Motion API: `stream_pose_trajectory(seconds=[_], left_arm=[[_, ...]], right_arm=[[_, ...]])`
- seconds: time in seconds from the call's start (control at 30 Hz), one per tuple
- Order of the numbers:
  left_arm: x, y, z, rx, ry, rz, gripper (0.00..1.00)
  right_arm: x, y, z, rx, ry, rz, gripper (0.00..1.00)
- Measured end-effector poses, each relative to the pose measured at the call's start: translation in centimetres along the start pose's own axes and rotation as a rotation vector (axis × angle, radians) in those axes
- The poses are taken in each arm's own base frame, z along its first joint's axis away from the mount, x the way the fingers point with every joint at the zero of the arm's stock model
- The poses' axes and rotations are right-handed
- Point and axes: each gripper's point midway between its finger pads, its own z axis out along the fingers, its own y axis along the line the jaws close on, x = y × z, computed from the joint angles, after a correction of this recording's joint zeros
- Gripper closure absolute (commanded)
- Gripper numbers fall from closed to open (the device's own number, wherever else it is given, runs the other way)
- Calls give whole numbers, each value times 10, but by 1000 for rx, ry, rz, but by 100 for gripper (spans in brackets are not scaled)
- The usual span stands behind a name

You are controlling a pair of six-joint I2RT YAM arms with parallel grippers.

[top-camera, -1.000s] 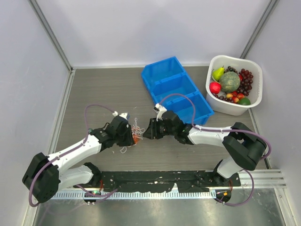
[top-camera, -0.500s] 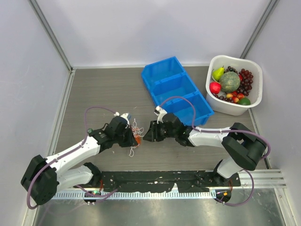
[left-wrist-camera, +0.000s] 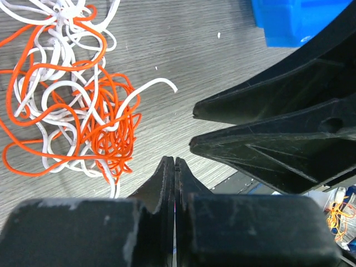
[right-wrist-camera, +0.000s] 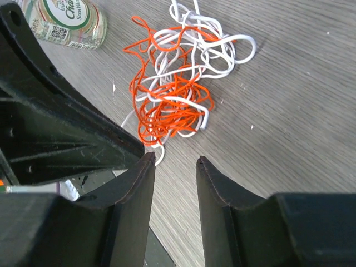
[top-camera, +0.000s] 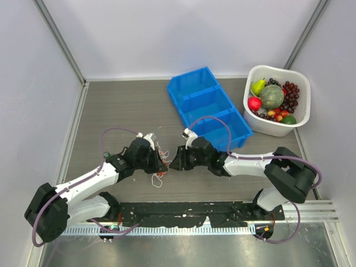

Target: Untangle the cables

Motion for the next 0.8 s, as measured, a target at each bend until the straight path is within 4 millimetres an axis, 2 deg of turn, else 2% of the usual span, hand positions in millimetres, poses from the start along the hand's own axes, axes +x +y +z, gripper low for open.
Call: stream_pose_trajectory(seconds=[0.07, 0.1, 0.13, 0.23, 0.33, 0.4, 0.47, 0.53, 0.63, 0.8], left_arm=[[1, 0, -1, 3, -1, -1, 85], [0, -1, -4, 8, -11, 3, 74], [-3, -3, -8, 11, -31, 10, 58], [-20, -4, -29, -7, -132, 29, 42], [-42, -3, -57, -58, -260, 35, 38], [-60, -3, -81, -95, -357, 32, 36], [-71, -2, -98, -124, -422, 25, 34], [-79, 0, -113, -150, -473, 21, 31], [-78, 9, -124, -183, -503, 18, 28], [-74, 17, -129, -209, -502, 16, 27]], right_arm=[[2, 0, -7, 5, -15, -7, 58], [3, 2, -10, 6, -20, -15, 58], [5, 5, -11, 3, -21, -23, 58], [23, 29, -7, -33, -12, -74, 58], [50, 52, 1, -69, 15, -132, 58], [67, 60, 14, -51, 34, -171, 58], [76, 66, 28, -30, 43, -197, 58], [74, 70, 41, -4, 23, -210, 58], [63, 66, 52, 42, -19, -223, 58], [56, 61, 74, 83, -40, -241, 63]])
